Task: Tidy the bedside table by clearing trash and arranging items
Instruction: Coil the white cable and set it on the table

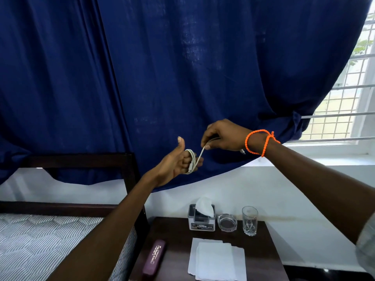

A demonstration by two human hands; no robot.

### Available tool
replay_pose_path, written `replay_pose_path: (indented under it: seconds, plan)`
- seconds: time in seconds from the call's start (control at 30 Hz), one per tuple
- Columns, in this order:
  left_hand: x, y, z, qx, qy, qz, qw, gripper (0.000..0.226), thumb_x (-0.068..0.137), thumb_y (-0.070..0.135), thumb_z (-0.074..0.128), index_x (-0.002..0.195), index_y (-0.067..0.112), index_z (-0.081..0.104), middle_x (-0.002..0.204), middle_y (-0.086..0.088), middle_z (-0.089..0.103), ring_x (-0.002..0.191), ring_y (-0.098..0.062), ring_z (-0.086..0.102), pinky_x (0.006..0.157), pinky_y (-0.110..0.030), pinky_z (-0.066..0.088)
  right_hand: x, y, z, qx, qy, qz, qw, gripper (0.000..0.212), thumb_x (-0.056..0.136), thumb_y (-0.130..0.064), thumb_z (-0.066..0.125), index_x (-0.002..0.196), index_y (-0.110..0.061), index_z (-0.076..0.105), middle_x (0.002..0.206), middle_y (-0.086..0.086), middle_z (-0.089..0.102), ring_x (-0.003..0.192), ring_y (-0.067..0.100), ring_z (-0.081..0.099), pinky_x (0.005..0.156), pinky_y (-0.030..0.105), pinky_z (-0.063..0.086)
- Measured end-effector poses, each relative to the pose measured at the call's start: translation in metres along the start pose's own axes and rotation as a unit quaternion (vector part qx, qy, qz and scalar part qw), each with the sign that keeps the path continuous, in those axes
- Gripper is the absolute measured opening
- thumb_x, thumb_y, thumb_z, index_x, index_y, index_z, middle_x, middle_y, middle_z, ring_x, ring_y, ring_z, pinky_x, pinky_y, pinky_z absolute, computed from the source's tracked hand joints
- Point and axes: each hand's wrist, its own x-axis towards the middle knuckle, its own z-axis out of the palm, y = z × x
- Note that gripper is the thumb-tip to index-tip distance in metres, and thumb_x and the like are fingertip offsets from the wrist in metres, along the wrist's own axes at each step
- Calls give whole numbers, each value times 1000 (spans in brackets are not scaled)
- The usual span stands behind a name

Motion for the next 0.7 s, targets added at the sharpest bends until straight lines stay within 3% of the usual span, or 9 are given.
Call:
replay_pose_path:
  seconds: [0.13,0.27,0.4,0.6,0.7]
  plan:
    - [-3,4,11,20,-2,22,1000,68,105,53,33,129,-5,59,122,-21,72,117,-32,69,103,-42,54,3,0,4,18,25,-14,999,12,86,-21,75,98,-21,78,93,-7,67,88,5,66,85,26,54]
    - [-7,5,15,-19,-19,38,999,46,108,27,40,128,-10,59,115,-27,72,106,-34,72,93,-36,59,3,1,16,57,46,-11,997,12,88,-23,74,99,-21,78,96,-7,71,90,4,67,86,25,54]
    - [-12,7,17,-97,-24,53,994,40,108,22,40,123,-7,63,96,-16,73,86,-24,73,80,-29,60,1,4,31,177,59,12,982,14,93,-19,68,103,-15,76,98,-6,77,94,3,69,90,26,54]
    - [-15,10,17,-263,-32,91,960,33,106,23,42,107,0,65,77,-9,60,72,-20,60,75,-29,58,0,-10,52,465,79,56,880,25,99,-16,57,114,3,66,104,21,71,93,22,68,88,38,56]
    - [-14,9,16,-304,-14,109,946,32,104,26,43,103,2,64,72,-5,58,70,-18,59,78,-29,56,0,-16,57,536,65,59,840,28,101,-16,55,122,0,65,108,19,71,98,27,67,89,41,55]
